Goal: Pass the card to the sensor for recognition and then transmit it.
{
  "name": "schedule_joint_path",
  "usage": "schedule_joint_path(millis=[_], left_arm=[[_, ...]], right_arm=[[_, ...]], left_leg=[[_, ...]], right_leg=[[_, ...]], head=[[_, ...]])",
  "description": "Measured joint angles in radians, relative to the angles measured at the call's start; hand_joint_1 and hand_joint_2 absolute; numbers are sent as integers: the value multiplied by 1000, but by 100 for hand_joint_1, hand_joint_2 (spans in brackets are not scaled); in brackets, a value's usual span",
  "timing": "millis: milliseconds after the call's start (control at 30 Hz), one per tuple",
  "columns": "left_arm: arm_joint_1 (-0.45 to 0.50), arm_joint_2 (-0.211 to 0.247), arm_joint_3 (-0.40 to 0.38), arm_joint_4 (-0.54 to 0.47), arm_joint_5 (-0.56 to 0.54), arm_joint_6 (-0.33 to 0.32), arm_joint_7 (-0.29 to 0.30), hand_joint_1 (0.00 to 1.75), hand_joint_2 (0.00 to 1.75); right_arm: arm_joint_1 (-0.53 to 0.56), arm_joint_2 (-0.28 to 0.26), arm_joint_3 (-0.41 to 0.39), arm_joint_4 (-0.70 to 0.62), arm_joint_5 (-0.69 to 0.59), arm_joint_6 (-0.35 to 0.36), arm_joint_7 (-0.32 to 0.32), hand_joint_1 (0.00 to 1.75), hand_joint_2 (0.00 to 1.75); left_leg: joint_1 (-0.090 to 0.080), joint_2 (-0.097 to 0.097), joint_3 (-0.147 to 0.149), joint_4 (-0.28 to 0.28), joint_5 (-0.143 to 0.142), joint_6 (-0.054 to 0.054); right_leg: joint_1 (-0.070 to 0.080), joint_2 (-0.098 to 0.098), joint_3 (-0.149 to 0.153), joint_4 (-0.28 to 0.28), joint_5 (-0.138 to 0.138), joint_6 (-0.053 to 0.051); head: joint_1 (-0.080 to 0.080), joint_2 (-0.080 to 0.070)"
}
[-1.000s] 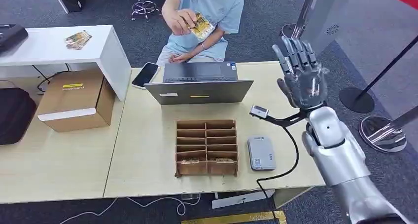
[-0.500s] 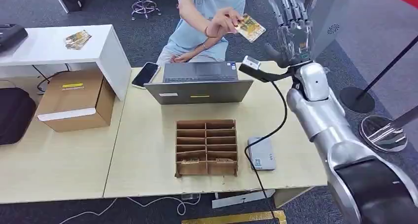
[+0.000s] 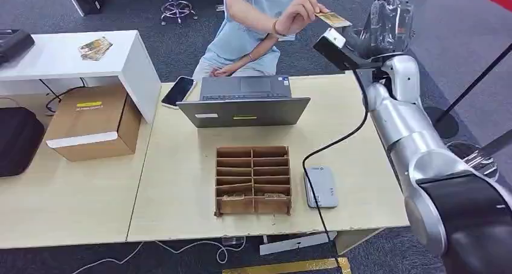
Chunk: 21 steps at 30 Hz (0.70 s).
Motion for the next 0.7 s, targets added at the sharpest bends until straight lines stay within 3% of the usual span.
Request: schedule_joint_path(millis=[67, 100, 133, 167, 200, 267, 433, 700], left_arm=[[0, 0, 0, 0, -2, 0, 0, 0, 175], [0, 0, 0, 0, -3, -1, 0, 0, 175], [0, 0, 0, 0, -3, -1, 0, 0, 175], [0, 0, 0, 0, -3, -1, 0, 0, 175], [-1, 0, 0, 0, -3, -1, 0, 0, 175], [-2, -2, 0, 0, -3, 2, 0, 0, 175], [-6, -4, 0, 0, -8, 2, 0, 0, 175], [-7, -5, 0, 0, -9, 2, 0, 0, 175]], right_arm=[[-2, 0, -1, 8, 2, -1, -4, 24, 175], [-2, 0, -2, 12, 2, -2, -6, 42, 175], [-2, 0, -3, 15, 2, -3, -7, 42, 175], [-2, 0, -3, 18, 2, -3, -8, 75, 175], [-2, 0, -3, 22, 2, -2, -13, 143, 175], [-2, 0, -3, 29, 1, 0, -25, 154, 175], [-1, 1, -3, 40, 0, 24, -58, 155, 175], [4, 14, 0, 43, 4, 37, -83, 175, 175]], left_leg=[[0, 0, 0, 0, 0, 0], [0, 0, 0, 0, 0, 0], [0, 0, 0, 0, 0, 0], [0, 0, 0, 0, 0, 0], [0, 0, 0, 0, 0, 0], [0, 0, 0, 0, 0, 0], [0, 0, 0, 0, 0, 0], [0, 0, 0, 0, 0, 0]], right_leg=[[0, 0, 0, 0, 0, 0], [0, 0, 0, 0, 0, 0], [0, 0, 0, 0, 0, 0], [0, 0, 0, 0, 0, 0], [0, 0, 0, 0, 0, 0], [0, 0, 0, 0, 0, 0], [0, 0, 0, 0, 0, 0], [0, 0, 0, 1, 0, 0]], head=[[0, 0], [0, 0], [0, 0], [0, 0], [0, 0], [0, 0], [0, 0], [0, 0]])
